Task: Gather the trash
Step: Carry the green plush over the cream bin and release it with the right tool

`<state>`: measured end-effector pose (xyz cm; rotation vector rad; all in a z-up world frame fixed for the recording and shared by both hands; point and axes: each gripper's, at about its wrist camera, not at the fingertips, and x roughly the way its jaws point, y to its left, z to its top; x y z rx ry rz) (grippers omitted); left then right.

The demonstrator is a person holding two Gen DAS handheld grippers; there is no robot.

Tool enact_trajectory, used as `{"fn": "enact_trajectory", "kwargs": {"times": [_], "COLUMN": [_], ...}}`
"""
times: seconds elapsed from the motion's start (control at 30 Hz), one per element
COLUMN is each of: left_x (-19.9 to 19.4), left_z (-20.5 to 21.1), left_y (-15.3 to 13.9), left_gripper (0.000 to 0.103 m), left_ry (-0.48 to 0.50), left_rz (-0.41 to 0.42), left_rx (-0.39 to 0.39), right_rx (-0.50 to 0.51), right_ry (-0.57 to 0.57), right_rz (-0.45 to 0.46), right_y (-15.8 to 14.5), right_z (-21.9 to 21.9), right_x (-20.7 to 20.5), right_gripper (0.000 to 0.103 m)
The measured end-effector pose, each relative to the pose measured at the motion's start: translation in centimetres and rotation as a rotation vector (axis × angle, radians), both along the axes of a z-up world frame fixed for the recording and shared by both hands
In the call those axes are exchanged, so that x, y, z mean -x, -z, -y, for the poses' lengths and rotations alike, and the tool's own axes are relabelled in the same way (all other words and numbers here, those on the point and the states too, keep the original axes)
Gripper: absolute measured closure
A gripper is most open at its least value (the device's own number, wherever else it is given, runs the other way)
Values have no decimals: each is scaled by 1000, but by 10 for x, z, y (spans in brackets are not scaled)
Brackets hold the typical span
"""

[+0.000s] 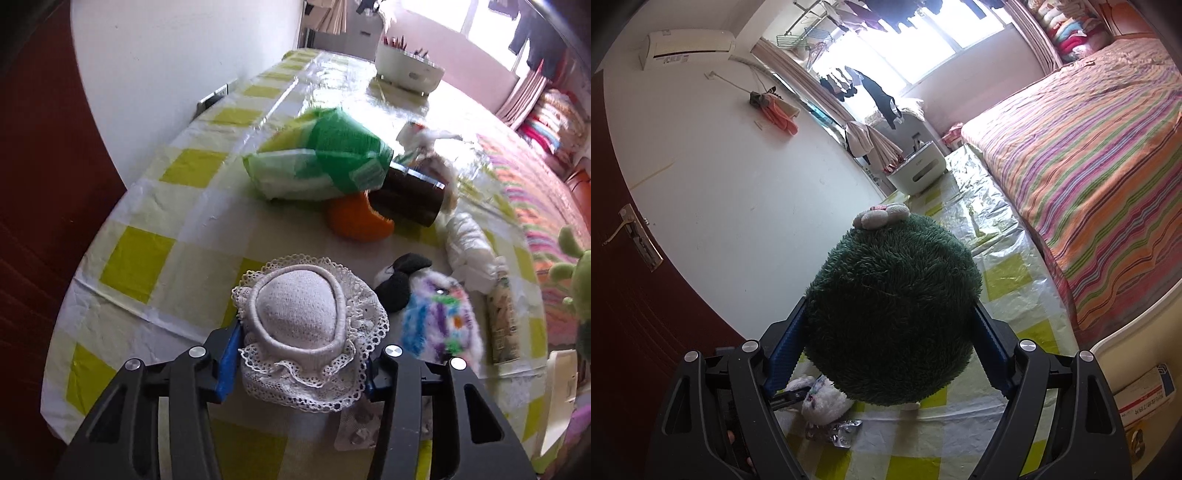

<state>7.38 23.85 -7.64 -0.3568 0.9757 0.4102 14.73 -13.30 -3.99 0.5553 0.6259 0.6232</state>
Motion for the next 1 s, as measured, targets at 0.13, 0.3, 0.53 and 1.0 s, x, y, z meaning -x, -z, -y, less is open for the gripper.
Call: {"fn": "enact_trajectory", "kwargs": {"times": [0.13,0.3,0.53,1.0], "left_x": [7,12,13,10], "left_z": [9,27,69,169], "left_y": [-24,-45,-55,-56], "left_gripper": [55,55,55,54], "left_ry": [18,73,172,411], "left_rz": [64,121,145,128], "left_rx": [-41,-4,38,68], "right_rx": [-3,5,-5,-91], "right_ry": [10,18,51,169], "right_rz": [12,25,25,-29], "right_y": [-3,-6,-8,2], "right_z": [4,10,39,107], "right_x": [3,8,15,28], "right_gripper": [23,23,23,22]}}
